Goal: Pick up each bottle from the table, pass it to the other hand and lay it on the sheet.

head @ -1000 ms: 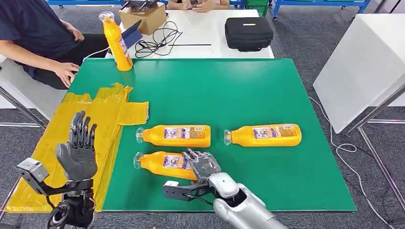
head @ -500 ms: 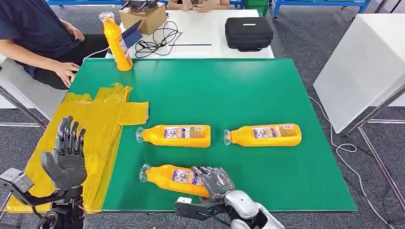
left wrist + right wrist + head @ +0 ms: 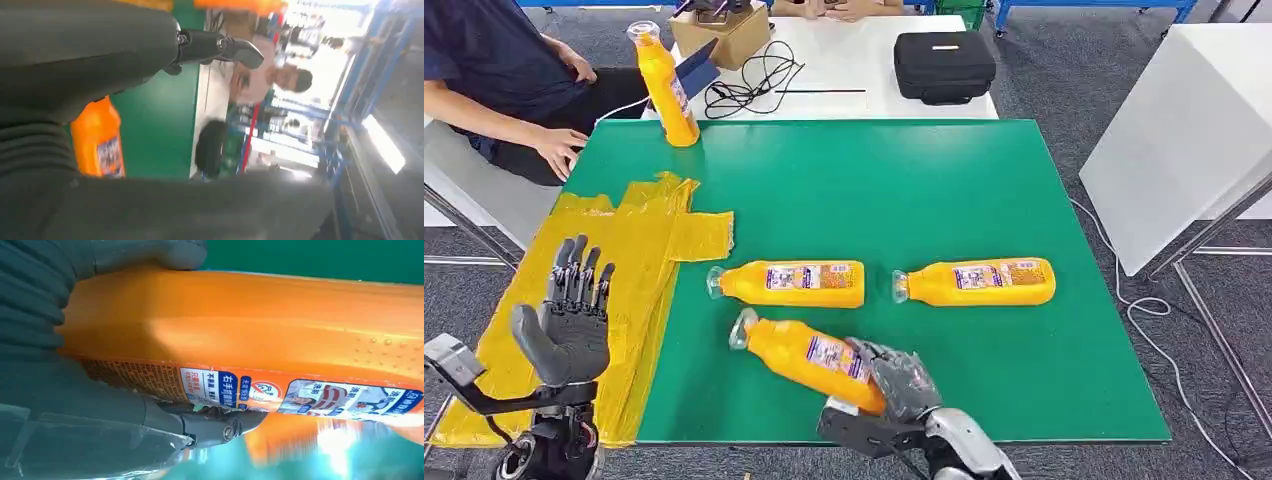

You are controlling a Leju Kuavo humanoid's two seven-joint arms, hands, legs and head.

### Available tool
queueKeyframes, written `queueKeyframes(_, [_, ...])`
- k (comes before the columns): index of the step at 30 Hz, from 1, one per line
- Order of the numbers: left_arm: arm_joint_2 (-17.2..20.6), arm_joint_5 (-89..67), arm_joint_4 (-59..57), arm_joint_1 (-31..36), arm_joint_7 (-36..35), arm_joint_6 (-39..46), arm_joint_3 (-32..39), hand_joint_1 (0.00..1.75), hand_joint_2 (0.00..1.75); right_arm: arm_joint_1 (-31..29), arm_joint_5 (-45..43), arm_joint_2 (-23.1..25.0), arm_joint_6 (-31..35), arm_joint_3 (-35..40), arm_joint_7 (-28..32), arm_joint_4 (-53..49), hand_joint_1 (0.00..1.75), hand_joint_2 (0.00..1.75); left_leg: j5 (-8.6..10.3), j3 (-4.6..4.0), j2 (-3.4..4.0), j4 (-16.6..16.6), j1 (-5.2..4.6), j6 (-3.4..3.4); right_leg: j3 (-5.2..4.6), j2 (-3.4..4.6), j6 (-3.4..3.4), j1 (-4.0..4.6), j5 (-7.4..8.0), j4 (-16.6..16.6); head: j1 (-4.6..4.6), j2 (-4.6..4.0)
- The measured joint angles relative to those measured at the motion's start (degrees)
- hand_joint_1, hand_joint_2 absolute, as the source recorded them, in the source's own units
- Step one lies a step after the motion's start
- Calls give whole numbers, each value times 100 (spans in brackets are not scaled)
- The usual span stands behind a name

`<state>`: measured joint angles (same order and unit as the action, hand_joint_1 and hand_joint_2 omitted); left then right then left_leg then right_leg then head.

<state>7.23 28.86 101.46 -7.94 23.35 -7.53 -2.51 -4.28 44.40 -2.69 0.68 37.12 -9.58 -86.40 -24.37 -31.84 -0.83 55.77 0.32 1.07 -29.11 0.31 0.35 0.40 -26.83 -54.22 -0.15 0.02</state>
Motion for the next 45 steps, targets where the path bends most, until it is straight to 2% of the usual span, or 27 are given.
queueKeyframes(5, [123,593,-317,225,-155,-386,2,0,175,-477,-416,88,121,-611,263,-97,175,175,1,0,1,0,1,0,0,-1,0,1,0,-1,0,0])
queueKeyframes(10, [192,700,-516,276,-103,-460,11,0,175,-857,-667,64,262,-890,477,80,175,175,0,-1,5,1,1,-1,-2,1,0,1,-1,-1,0,0])
queueKeyframes(16, [210,772,-645,281,-72,-460,70,0,175,-1089,-934,70,368,-973,604,323,175,175,0,-21,4,0,1,-1,-17,1,0,1,-1,-2,-2,0])
queueKeyframes(20, [155,836,-665,273,-103,-420,55,0,175,-1523,-1187,263,387,-960,691,758,175,175,0,-21,12,0,2,-1,-19,3,0,2,-1,-3,0,0])
queueKeyframes(25, [33,945,-625,292,-160,-232,-123,0,175,-2087,-1213,838,481,-667,549,1211,175,175,3,-18,14,1,9,-4,-22,5,0,7,-1,-7,0,0])
queueKeyframes(34, [-190,1223,-481,495,-427,-29,-453,0,175,-2635,-1257,1596,792,-42,387,1895,175,175,3,-28,17,1,12,-4,-32,7,-1,9,-1,-8,0,0])
queueKeyframes(45, [-293,1382,-376,719,-569,87,-588,0,175,-2790,-1325,2127,887,637,265,2484,175,175,2,-30,19,1,13,-5,-35,9,-1,9,-1,-9,0,0])
